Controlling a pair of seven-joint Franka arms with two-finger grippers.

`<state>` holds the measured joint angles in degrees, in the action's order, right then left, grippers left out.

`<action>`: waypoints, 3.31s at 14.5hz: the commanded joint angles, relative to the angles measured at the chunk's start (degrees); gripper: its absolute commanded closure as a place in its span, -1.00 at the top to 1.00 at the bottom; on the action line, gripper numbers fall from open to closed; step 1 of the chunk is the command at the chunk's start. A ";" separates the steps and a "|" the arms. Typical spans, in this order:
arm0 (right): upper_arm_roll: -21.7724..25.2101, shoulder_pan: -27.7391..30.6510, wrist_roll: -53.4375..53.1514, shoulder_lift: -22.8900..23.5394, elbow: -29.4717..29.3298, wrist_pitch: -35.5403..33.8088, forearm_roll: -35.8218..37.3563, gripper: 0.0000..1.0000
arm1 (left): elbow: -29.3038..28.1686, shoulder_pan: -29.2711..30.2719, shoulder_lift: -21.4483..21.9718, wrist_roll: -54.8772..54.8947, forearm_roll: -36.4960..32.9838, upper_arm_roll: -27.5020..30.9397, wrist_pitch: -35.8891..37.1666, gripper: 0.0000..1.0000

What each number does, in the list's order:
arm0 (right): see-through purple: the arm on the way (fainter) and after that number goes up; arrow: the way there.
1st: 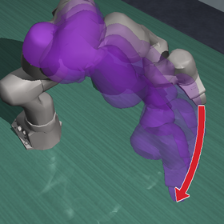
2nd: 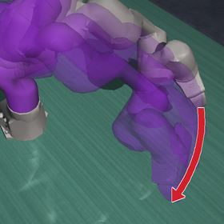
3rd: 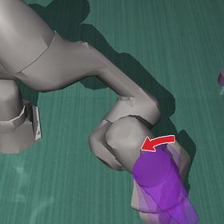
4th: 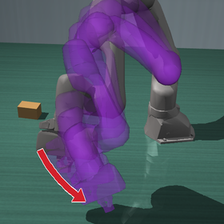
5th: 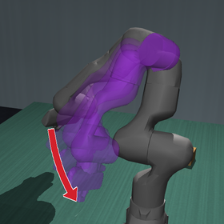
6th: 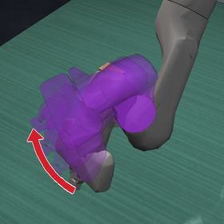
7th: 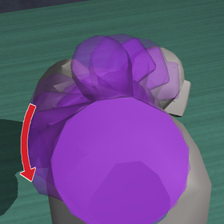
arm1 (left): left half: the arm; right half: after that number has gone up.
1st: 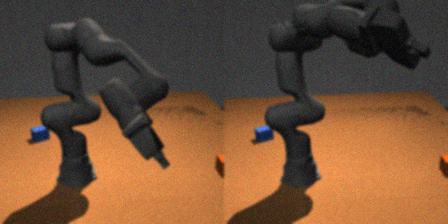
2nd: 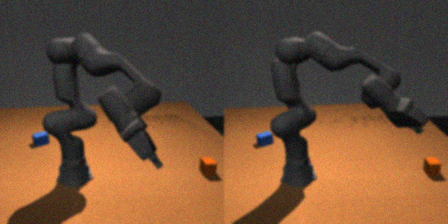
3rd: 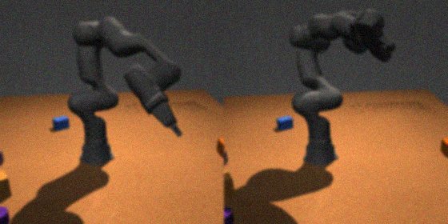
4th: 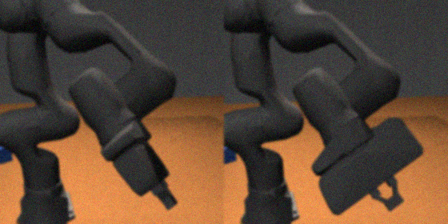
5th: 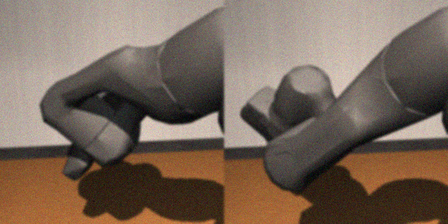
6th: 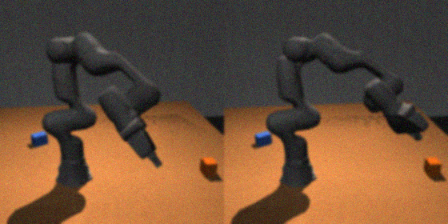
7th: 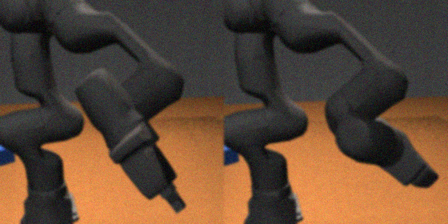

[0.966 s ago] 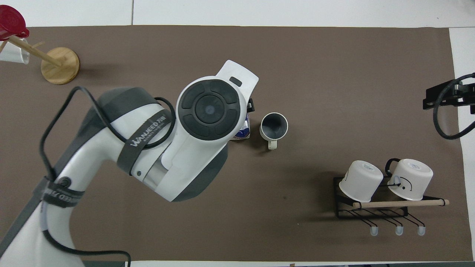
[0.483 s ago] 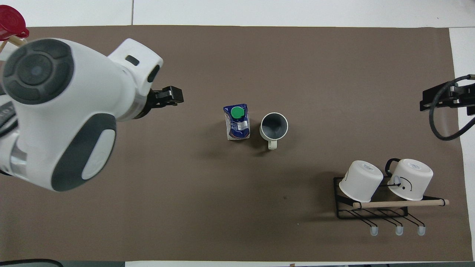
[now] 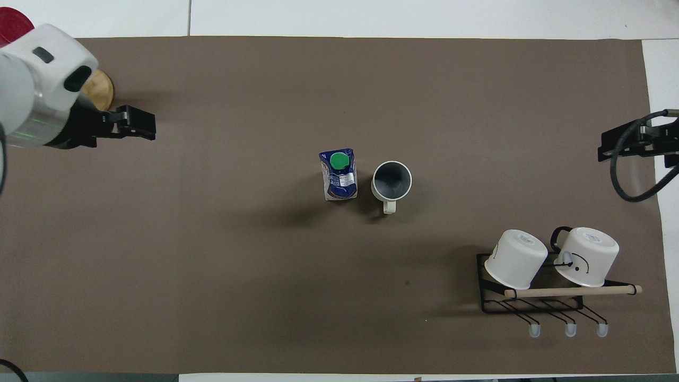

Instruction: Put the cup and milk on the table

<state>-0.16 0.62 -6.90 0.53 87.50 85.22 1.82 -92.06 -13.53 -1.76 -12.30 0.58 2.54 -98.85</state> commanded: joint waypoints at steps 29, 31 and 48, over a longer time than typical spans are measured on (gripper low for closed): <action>0.25 0.97 1.18 -1.32 1.79 0.65 0.28 1.00 | 2.93 11.33 3.52 14.15 3.28 0.01 12.11 1.00; 0.16 0.79 1.71 -1.40 1.88 0.65 0.28 1.00 | 3.02 11.24 3.43 14.32 3.81 0.01 11.75 1.00; 0.25 0.97 3.91 -1.40 1.80 0.12 0.28 1.00 | 2.58 10.89 3.96 15.29 1.26 -0.08 12.01 1.00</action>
<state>0.32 1.09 -4.24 0.46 87.77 85.22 1.82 -86.96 -2.55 0.12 2.10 2.94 2.59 -85.71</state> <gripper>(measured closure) 0.000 0.000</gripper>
